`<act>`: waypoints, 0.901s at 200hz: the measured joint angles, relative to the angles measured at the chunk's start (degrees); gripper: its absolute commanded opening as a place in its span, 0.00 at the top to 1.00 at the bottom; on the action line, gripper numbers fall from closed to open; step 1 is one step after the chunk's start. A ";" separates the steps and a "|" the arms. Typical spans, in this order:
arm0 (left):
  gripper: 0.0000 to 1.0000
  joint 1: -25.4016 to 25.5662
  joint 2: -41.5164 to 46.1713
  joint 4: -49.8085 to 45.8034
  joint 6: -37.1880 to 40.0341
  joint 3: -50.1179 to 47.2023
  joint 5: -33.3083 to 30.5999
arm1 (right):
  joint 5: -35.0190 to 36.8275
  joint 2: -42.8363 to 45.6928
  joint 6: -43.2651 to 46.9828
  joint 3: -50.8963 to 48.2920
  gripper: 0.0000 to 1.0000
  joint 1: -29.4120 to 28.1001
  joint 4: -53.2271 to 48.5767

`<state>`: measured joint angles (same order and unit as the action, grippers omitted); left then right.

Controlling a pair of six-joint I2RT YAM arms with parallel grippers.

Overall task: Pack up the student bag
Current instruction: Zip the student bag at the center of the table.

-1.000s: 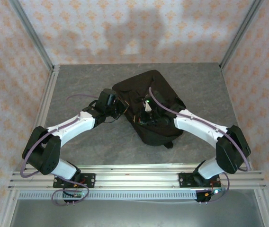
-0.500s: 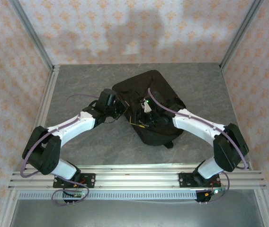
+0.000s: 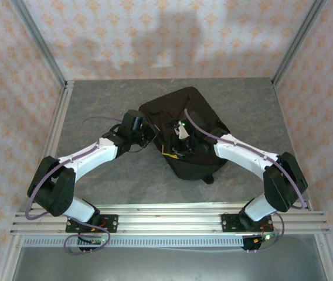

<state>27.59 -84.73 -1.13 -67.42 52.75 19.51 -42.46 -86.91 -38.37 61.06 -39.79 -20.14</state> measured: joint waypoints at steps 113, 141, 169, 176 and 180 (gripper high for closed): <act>1.00 -1.25 -0.04 -1.09 1.64 0.00 0.50 | 1.14 0.63 2.21 -0.22 1.00 0.11 -1.31; 1.00 -1.40 -0.24 -1.33 2.67 0.00 0.70 | 2.23 2.14 3.78 -1.18 1.00 0.24 -2.23; 1.00 -1.46 -0.98 -1.51 3.45 0.02 1.11 | 3.56 3.78 5.60 -2.32 1.00 0.48 -3.26; 1.00 -1.49 -1.22 -1.55 3.54 0.04 1.11 | 3.78 4.11 6.19 -2.49 1.00 0.52 -3.74; 1.00 -1.51 -1.36 -1.64 3.67 0.09 1.11 | 3.93 4.26 6.38 -2.56 1.00 0.52 -4.07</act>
<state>26.09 -86.08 -2.76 -63.75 52.84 20.62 -38.52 -82.65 -31.99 58.50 -39.27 -24.21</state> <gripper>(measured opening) 0.044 0.043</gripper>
